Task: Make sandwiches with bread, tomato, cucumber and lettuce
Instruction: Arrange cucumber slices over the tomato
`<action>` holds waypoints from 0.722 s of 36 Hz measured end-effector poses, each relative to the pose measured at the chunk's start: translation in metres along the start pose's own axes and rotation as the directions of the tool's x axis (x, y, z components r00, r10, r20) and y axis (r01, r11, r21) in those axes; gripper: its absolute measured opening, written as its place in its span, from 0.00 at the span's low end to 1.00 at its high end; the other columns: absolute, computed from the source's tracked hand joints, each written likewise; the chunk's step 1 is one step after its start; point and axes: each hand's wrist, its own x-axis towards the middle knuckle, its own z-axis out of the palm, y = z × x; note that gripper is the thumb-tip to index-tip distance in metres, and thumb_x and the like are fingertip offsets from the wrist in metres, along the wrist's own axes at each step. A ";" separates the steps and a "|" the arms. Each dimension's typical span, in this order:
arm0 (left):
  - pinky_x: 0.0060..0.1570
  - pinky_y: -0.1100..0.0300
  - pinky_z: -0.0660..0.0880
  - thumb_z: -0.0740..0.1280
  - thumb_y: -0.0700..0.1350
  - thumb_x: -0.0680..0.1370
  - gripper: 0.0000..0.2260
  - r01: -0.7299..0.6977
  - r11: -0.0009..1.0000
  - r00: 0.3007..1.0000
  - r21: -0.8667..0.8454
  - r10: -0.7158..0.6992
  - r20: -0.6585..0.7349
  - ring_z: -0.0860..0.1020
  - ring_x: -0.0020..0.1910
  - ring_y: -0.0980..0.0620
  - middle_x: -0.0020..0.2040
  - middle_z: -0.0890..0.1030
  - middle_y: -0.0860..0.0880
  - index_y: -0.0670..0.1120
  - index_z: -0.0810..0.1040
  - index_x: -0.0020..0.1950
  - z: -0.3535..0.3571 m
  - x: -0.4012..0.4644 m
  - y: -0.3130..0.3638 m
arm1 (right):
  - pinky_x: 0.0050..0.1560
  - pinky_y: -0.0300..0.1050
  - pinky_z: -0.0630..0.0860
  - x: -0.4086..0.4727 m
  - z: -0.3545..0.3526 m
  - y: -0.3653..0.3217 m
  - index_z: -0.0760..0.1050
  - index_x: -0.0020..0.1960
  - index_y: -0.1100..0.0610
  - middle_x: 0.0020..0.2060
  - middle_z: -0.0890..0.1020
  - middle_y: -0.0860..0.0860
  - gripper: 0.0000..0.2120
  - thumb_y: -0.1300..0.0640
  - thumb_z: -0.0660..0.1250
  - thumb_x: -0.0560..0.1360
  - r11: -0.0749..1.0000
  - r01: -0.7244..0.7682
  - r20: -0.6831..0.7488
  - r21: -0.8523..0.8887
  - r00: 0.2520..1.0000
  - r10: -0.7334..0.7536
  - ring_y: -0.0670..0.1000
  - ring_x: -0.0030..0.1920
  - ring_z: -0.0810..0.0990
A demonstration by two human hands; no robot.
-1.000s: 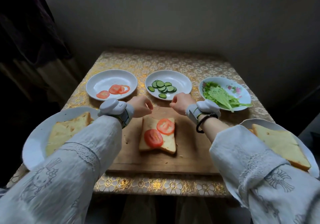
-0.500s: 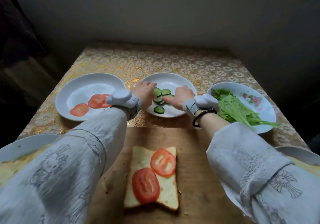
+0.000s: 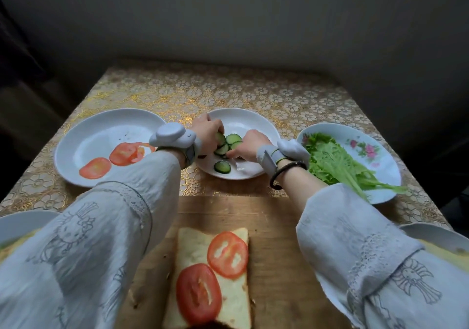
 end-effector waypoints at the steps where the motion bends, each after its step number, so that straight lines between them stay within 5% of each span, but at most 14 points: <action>1: 0.60 0.56 0.67 0.63 0.40 0.78 0.15 0.010 0.999 1.000 -0.031 -0.010 -0.003 0.69 0.63 0.40 0.66 0.65 0.39 0.45 0.72 0.65 -0.001 -0.001 0.000 | 0.28 0.42 0.55 -0.001 0.000 -0.001 0.61 0.29 0.57 0.29 0.66 0.52 0.22 0.51 0.70 0.72 1.000 0.006 0.002 -0.013 1.000 -0.006 0.53 0.38 0.66; 6: 0.56 0.57 0.69 0.64 0.39 0.77 0.14 0.048 0.991 0.998 -0.123 -0.051 -0.023 0.71 0.62 0.42 0.65 0.70 0.40 0.42 0.74 0.62 -0.007 -0.006 0.001 | 0.27 0.43 0.55 -0.003 0.005 -0.001 0.60 0.30 0.55 0.41 0.68 0.56 0.20 0.55 0.69 0.72 0.997 0.006 -0.074 0.071 0.997 0.000 0.55 0.45 0.66; 9: 0.53 0.57 0.71 0.64 0.37 0.76 0.13 0.063 0.985 0.995 -0.161 -0.074 -0.064 0.73 0.62 0.42 0.63 0.75 0.41 0.42 0.76 0.61 -0.012 -0.011 0.002 | 0.27 0.42 0.56 -0.006 0.005 -0.004 0.59 0.31 0.55 0.33 0.66 0.53 0.18 0.60 0.67 0.72 0.996 0.013 -0.072 0.086 0.997 -0.007 0.55 0.45 0.66; 17: 0.43 0.60 0.68 0.66 0.39 0.76 0.12 0.090 0.922 0.961 -0.376 -0.179 -0.209 0.76 0.53 0.44 0.59 0.78 0.41 0.40 0.76 0.60 -0.024 -0.022 0.004 | 0.25 0.42 0.56 -0.011 0.010 -0.006 0.57 0.31 0.56 0.28 0.64 0.52 0.17 0.64 0.62 0.73 0.998 -0.020 -0.077 0.052 0.997 0.024 0.50 0.27 0.62; 26: 0.58 0.49 0.76 0.71 0.39 0.73 0.13 0.119 0.827 0.959 -0.550 -0.239 -0.152 0.78 0.56 0.41 0.56 0.80 0.38 0.37 0.77 0.55 -0.031 -0.041 0.005 | 0.27 0.40 0.58 -0.031 0.003 -0.004 0.62 0.29 0.57 0.27 0.66 0.52 0.16 0.66 0.63 0.72 0.998 -0.033 -0.155 0.057 0.987 0.041 0.53 0.29 0.66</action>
